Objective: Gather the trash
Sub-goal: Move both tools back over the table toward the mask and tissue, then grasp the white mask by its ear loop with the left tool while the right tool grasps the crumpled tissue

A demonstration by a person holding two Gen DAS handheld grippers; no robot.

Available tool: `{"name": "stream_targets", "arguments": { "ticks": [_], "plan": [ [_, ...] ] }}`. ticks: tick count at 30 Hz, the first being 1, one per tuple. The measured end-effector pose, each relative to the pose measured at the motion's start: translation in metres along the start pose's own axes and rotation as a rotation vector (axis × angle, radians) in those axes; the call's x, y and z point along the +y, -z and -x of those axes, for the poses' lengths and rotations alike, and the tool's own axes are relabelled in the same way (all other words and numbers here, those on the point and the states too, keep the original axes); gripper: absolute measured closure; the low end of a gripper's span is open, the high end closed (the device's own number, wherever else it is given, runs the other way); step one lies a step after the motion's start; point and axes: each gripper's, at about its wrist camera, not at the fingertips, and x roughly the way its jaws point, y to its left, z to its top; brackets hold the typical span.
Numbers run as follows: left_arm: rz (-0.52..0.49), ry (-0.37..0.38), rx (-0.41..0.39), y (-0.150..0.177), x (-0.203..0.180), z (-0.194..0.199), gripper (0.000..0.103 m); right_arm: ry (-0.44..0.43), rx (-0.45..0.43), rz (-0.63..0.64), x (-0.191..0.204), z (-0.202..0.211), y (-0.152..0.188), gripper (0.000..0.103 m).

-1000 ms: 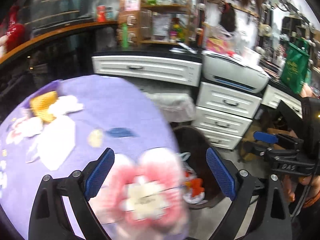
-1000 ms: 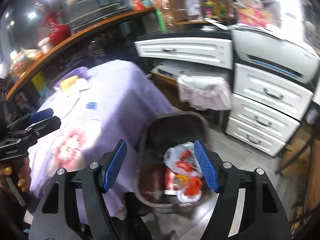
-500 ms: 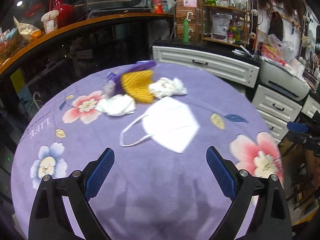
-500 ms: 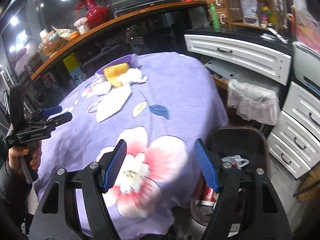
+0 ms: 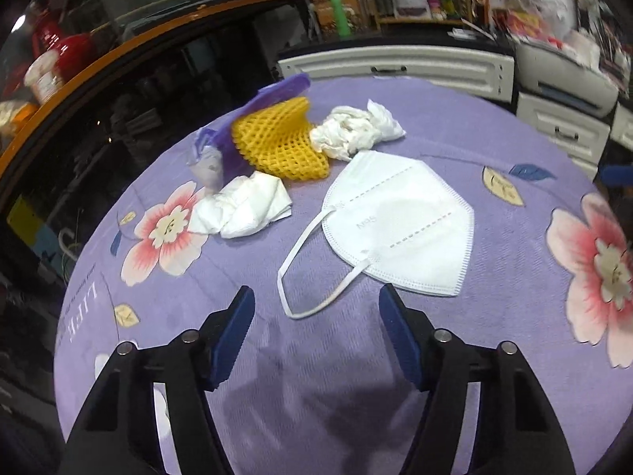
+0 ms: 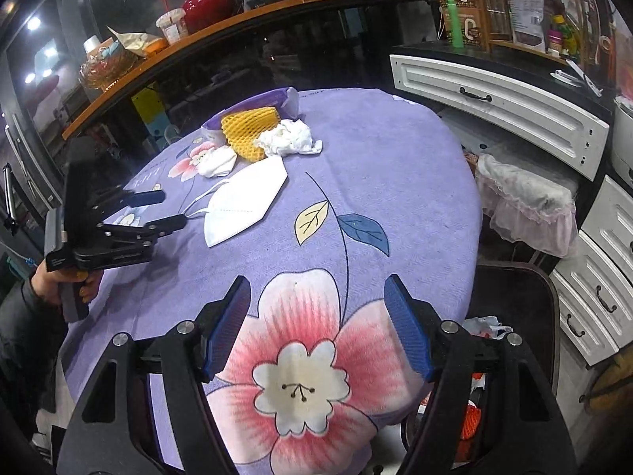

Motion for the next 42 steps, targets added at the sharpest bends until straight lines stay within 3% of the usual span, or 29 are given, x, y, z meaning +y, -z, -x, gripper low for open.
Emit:
{"name": "stream_targets", "arguments": {
  "ticks": [6,8,9,10,13,16,23,33,35,38,42],
  "plan": [
    [-0.044,0.027,0.030,-0.005,-0.003,-0.017,0.058,0.000,0.004,0.019,0.005,-0.011,-0.011,0.033],
    [-0.022,0.063,0.037,-0.005,0.000,-0.018,0.077,-0.009,0.007,0.031,0.008,-0.016,-0.016,0.033],
    [-0.012,0.077,0.042,-0.005,-0.001,-0.018,0.093,-0.014,0.008,0.034,0.010,-0.018,-0.019,0.033],
    [-0.007,0.084,0.043,-0.004,-0.001,-0.018,0.097,-0.017,0.007,0.039,0.012,-0.021,-0.022,0.033],
    [0.014,0.086,0.024,-0.001,-0.004,-0.012,0.100,-0.017,-0.002,0.078,0.021,-0.032,-0.036,0.033],
    [0.104,0.113,-0.028,0.001,0.003,0.001,0.100,-0.028,-0.003,0.109,0.029,-0.046,-0.051,0.033],
    [0.275,0.143,-0.195,-0.009,0.025,0.049,0.100,-0.072,0.023,0.069,0.032,-0.095,-0.103,0.033],
    [0.312,0.134,-0.262,-0.023,0.034,0.063,0.100,0.037,0.077,0.164,0.041,-0.173,-0.150,0.035],
    [0.318,0.138,-0.265,-0.023,0.034,0.062,0.100,0.056,0.103,0.180,0.040,-0.187,-0.154,0.042],
    [0.329,0.144,-0.265,-0.021,0.036,0.060,0.100,0.018,0.151,0.148,0.036,-0.196,-0.154,0.070],
    [0.335,0.145,-0.264,-0.018,0.035,0.060,0.100,0.010,0.132,0.140,0.035,-0.187,-0.150,0.086]
  ]
}}
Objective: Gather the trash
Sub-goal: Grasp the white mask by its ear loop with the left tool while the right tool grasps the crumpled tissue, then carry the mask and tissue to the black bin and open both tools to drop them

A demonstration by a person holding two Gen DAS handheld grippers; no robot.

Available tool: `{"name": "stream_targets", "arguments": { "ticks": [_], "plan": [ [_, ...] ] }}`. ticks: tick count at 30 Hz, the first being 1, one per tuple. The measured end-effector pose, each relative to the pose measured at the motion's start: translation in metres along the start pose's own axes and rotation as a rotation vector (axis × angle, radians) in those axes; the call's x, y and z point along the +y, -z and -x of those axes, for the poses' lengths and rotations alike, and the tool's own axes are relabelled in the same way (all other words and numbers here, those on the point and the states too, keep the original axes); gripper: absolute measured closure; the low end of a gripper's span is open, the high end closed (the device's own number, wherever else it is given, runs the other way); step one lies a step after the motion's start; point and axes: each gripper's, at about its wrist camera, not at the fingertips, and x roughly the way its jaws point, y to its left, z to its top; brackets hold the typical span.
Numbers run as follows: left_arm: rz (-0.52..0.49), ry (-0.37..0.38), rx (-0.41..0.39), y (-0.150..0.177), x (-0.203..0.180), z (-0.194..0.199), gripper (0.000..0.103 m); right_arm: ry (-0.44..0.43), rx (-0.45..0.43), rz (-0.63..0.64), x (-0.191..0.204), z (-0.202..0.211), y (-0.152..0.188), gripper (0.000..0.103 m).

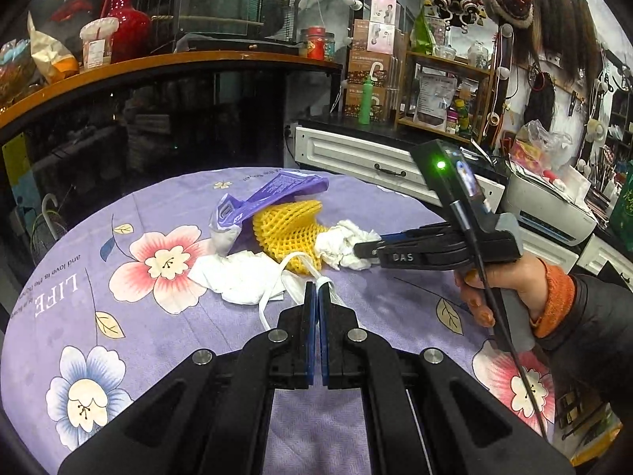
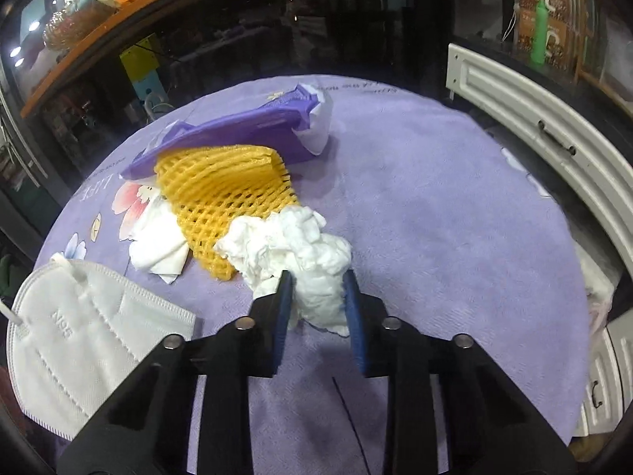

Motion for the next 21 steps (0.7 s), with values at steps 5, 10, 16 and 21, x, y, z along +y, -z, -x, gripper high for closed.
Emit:
{"name": "stream_targets", "arguments": {
  "ticks": [5,10,16,21],
  "plan": [
    [0.021,-0.002,-0.003,0.003,-0.001,0.004,0.100,-0.049,-0.033,-0.059,-0.008,0.026,0.014,0.089],
    [0.035,0.006,-0.021,0.006,-0.010,0.018,0.100,-0.066,-0.084,-0.086,-0.011,0.067,0.041,0.089],
    [0.048,0.027,-0.043,0.011,-0.029,0.036,0.100,-0.043,-0.139,-0.085,-0.011,0.120,0.078,0.089],
    [0.031,0.059,-0.065,0.012,-0.059,0.050,0.100,-0.015,-0.185,-0.087,-0.016,0.163,0.114,0.089]
  ]
}}
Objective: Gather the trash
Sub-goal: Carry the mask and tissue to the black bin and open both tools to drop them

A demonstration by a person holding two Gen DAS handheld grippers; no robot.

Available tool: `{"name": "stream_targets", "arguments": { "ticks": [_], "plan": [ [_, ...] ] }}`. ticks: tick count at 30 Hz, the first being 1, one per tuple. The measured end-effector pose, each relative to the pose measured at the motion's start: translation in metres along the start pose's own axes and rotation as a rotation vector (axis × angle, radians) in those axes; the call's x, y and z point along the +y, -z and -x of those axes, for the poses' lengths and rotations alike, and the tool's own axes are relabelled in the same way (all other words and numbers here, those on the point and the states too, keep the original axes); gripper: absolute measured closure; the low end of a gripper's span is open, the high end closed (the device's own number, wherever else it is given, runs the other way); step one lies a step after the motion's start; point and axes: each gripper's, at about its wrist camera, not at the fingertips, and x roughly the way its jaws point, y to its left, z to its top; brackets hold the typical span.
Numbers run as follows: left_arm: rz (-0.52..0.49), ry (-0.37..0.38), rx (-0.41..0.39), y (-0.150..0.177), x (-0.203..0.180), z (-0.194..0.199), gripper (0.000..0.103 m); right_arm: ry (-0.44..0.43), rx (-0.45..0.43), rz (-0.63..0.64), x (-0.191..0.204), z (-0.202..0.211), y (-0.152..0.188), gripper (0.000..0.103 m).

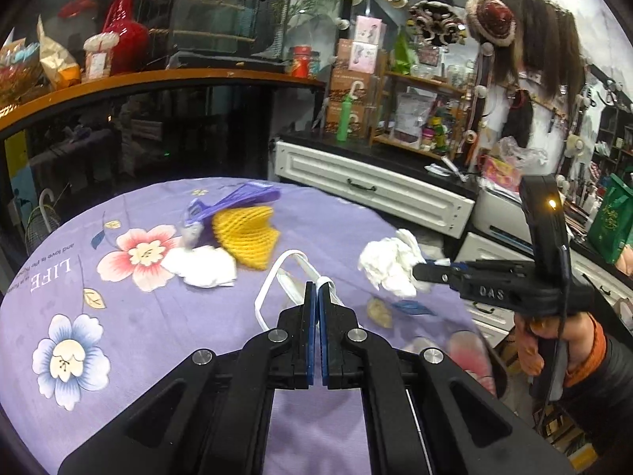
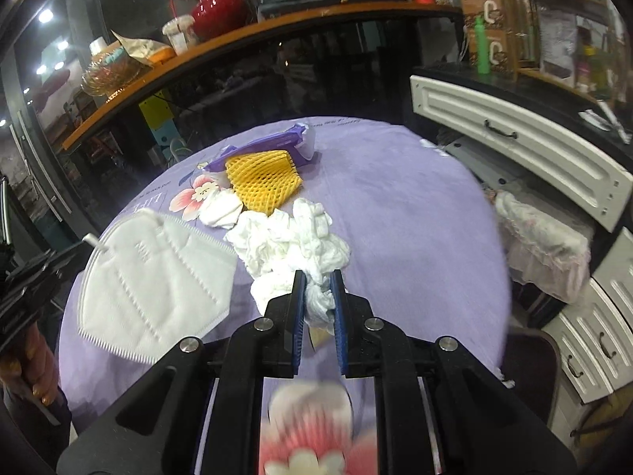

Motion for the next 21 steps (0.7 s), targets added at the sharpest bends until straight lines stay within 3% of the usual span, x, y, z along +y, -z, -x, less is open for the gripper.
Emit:
{"name": "stream_targets", "arguments": {
  "ticks": [11,21],
  "plan": [
    [-0.058,0.135,-0.008,0.005,-0.084,0.001,0.100,0.116,-0.065,-0.056,-0.039,0.089,0.065,0.089],
    [-0.132,0.233,0.023,0.018,-0.158,-0.020,0.100,0.232,-0.048,-0.202,-0.104,0.126,0.127,0.089]
  ]
}}
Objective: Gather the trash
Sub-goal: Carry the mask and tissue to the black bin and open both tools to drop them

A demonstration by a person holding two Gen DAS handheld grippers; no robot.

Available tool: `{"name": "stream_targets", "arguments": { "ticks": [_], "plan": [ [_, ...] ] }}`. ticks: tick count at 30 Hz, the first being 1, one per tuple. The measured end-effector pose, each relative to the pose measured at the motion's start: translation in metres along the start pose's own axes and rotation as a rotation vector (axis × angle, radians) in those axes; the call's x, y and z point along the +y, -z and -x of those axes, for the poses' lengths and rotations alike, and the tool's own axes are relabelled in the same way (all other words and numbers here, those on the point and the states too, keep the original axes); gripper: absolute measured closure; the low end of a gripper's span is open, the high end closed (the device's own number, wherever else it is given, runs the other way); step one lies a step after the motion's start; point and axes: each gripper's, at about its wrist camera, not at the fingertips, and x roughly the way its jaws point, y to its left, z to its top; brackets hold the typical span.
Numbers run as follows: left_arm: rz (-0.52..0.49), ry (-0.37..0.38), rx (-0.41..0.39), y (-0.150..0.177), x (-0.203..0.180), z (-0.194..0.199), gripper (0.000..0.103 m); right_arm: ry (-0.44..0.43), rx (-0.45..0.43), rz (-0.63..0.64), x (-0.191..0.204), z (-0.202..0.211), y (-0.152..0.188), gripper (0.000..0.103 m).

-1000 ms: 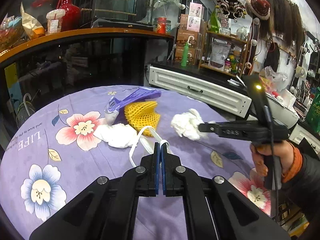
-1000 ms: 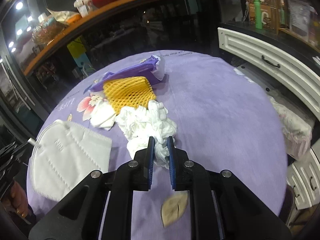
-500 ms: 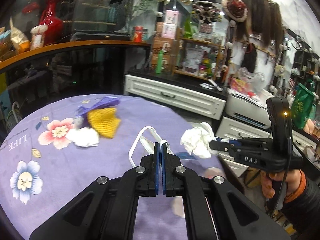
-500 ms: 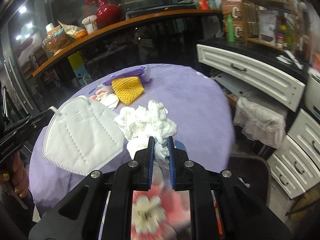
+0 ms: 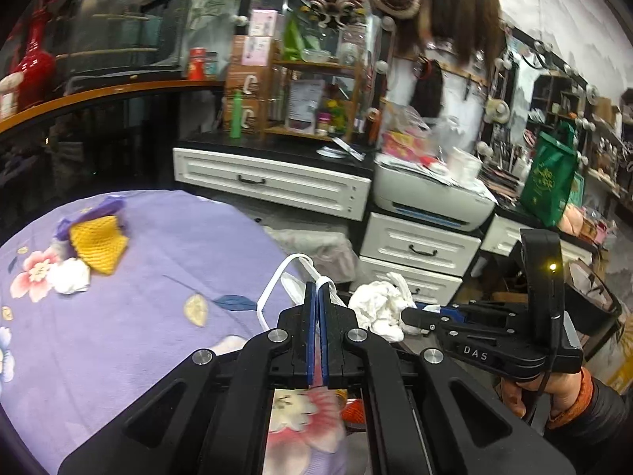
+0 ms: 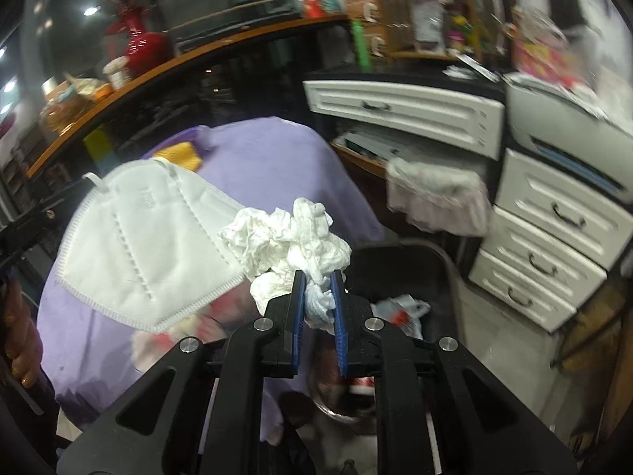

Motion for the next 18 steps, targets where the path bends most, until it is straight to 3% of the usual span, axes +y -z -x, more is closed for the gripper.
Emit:
{"name": "stream_targets", "arguments": {
  "ticks": [8,18],
  "plan": [
    [-0.035,0.039,0.045,0.008,-0.037,-0.029,0.100,0.050,0.079,-0.083,-0.042,-0.028,0.034,0.089],
    [-0.046,0.044,0.111,0.022,-0.052,-0.055,0.100,0.082,0.163,-0.139,-0.069,-0.073,0.066,0.089]
  ]
}}
